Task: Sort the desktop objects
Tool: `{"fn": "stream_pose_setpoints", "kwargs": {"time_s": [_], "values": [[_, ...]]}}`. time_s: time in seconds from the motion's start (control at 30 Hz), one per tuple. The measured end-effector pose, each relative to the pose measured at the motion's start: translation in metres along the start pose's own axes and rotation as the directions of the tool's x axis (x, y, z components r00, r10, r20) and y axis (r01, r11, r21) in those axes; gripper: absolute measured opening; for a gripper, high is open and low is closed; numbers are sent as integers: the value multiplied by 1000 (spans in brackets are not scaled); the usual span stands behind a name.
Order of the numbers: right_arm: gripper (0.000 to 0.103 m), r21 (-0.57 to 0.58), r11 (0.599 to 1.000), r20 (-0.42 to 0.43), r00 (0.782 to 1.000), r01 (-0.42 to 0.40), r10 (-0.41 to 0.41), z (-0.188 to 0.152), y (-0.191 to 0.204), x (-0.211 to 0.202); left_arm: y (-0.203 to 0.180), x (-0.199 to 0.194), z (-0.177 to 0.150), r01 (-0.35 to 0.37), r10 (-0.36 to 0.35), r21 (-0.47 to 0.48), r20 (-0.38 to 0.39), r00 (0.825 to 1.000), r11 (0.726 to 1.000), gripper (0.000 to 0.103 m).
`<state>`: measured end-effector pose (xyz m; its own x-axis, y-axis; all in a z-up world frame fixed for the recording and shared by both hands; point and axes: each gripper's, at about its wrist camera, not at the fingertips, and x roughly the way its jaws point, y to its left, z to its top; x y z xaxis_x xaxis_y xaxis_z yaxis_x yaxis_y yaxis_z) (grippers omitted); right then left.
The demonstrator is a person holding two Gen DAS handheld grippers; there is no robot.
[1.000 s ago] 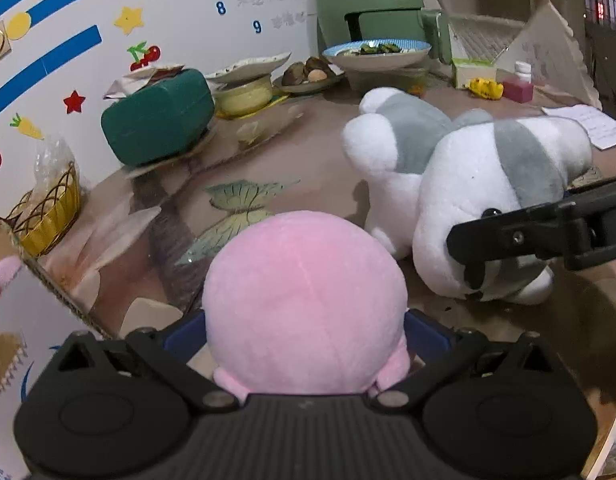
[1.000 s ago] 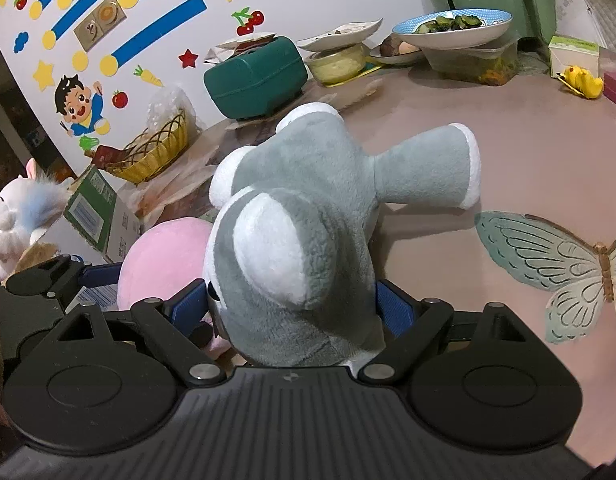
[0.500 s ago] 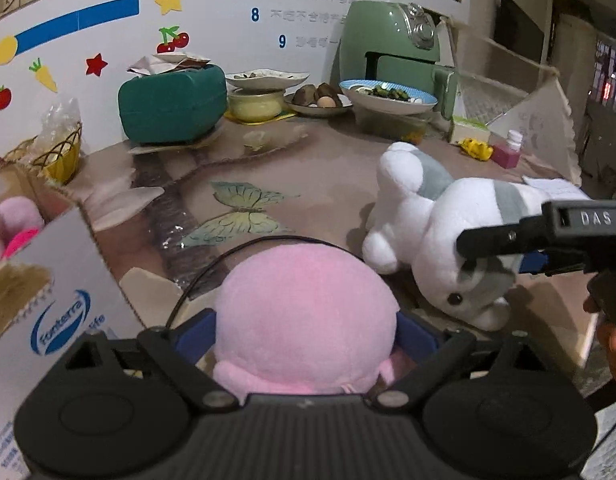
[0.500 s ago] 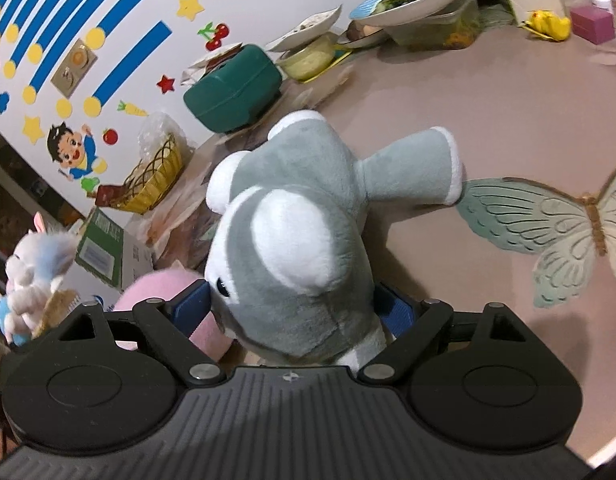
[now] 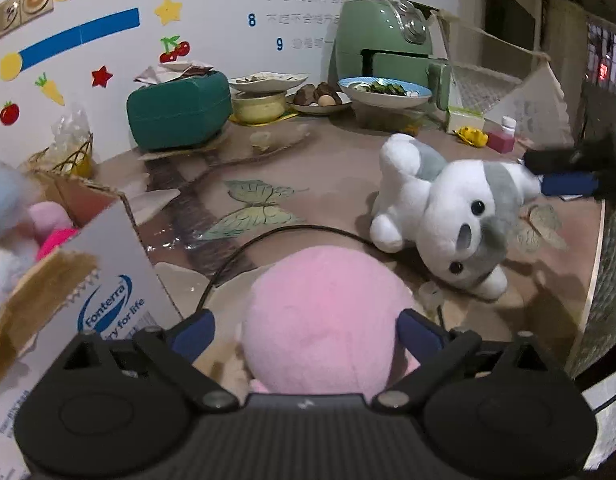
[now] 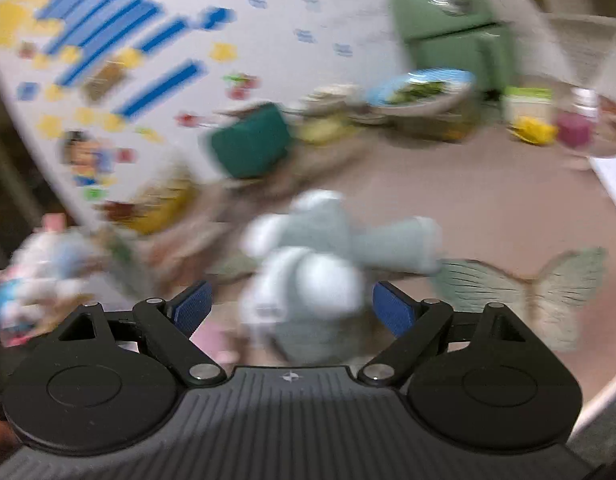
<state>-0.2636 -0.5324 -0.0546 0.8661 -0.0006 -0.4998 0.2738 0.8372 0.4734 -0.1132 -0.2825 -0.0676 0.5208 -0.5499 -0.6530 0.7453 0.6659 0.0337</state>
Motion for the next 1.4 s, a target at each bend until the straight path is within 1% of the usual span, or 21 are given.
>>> {"fn": "stream_pose_setpoints", "kwargs": {"time_s": [0.1, 0.23, 0.37, 0.5, 0.53, 0.6, 0.67, 0.73, 0.83, 0.9, 0.93, 1.03, 1.1, 1.2, 1.27, 1.33, 1.4], "values": [[103, 49, 998, -77, 996, -48, 52, -7, 4, 19, -1, -2, -4, 13, -12, 18, -18, 1000, 1000, 99], [103, 120, 987, -175, 976, -106, 126, -17, 9, 45, -1, -3, -12, 34, -33, 30, -38, 999, 999, 99], [103, 196, 968, -265, 942, -156, 205, -27, 14, 70, 1, -4, -17, 45, -45, 13, -35, 998, 999, 99], [103, 276, 942, -340, 897, -193, 283, -37, 18, 96, 2, -3, -20, 55, -55, 7, -29, 998, 998, 99], [103, 302, 935, -329, 900, -186, 286, -39, 16, 101, 2, -2, -20, 61, -61, 7, -26, 998, 998, 99], [103, 342, 922, -330, 896, -180, 298, -39, 14, 112, 1, 1, -21, 85, -85, 8, -28, 996, 996, 100], [103, 387, 903, -329, 886, -188, 326, -45, 10, 123, 0, 4, -22, 105, -104, 11, -26, 994, 994, 100], [103, 448, 869, -315, 872, -211, 375, -51, 4, 132, -2, 6, -23, 115, -114, 13, -26, 993, 993, 101], [103, 477, 846, -283, 870, -238, 404, -52, 1, 140, -2, 7, -24, 126, -125, 13, -13, 992, 992, 103], [103, 492, 836, -276, 867, -244, 415, -50, 0, 142, 1, 7, -23, 140, -140, 9, -8, 990, 990, 103], [103, 492, 833, -273, 864, -252, 423, -49, 1, 143, 1, 7, -23, 145, -145, 8, -6, 989, 989, 103], [103, 439, 864, -302, 865, -247, 401, -46, 11, 148, 1, 9, -23, 146, -146, 4, -3, 989, 989, 103], [103, 425, 872, -303, 869, -244, 391, -45, 16, 150, 1, 10, -23, 143, -143, 2, -3, 990, 990, 103], [103, 317, 914, -298, 888, -254, 350, -40, 29, 146, 3, 12, -25, 162, -162, -12, -13, 987, 987, 103], [103, 225, 939, -317, 892, -261, 324, -36, 40, 143, 6, 12, -27, 169, -169, -20, -22, 985, 985, 103], [103, 131, 955, -333, 895, -266, 296, -31, 51, 140, 9, 12, -29, 177, -177, -26, -31, 984, 984, 103], [101, 52, 961, -341, 899, -273, 274, -26, 61, 135, 13, 10, -31, 175, -176, -34, -35, 984, 984, 103]]}}
